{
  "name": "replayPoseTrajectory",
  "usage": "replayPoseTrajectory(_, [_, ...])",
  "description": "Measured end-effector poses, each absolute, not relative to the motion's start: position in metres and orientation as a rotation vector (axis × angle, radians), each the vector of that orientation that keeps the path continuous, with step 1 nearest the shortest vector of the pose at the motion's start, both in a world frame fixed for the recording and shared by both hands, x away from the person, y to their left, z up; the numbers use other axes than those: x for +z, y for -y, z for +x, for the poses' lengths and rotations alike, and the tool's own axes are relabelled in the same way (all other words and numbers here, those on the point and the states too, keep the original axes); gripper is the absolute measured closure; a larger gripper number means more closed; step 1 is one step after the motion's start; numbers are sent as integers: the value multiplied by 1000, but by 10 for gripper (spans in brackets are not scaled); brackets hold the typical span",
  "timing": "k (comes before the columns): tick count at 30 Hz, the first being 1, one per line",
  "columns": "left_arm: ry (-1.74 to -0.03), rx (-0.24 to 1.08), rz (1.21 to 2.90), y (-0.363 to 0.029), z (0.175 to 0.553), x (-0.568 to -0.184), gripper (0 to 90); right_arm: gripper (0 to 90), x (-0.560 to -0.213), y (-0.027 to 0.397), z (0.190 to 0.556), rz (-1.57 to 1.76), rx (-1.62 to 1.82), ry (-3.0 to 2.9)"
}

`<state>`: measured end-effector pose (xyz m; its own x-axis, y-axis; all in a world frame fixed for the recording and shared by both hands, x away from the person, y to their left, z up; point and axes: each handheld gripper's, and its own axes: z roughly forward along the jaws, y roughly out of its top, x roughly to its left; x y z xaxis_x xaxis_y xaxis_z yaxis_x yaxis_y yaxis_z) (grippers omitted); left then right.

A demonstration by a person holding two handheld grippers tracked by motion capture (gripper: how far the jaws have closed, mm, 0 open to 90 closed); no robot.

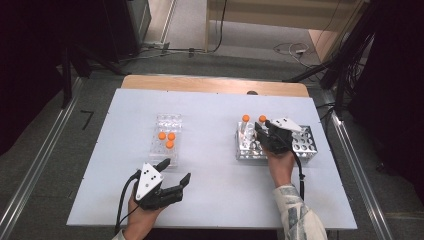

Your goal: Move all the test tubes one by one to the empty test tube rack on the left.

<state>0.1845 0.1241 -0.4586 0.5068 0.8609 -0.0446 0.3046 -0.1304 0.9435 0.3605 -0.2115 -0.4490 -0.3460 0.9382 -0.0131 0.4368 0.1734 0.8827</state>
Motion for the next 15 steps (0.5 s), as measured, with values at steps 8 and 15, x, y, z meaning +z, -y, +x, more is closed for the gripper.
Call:
replayPoseTrajectory(8, [-996, 650, 1693, -123, 185, -459, 244, 632, -448, 206, 367, 1327, 1087, -1909])
replayPoseTrajectory(15, [-994, 647, 1700, -122, 185, -460, 245, 671, -447, 206, 372, 1365, 1048, -1933])
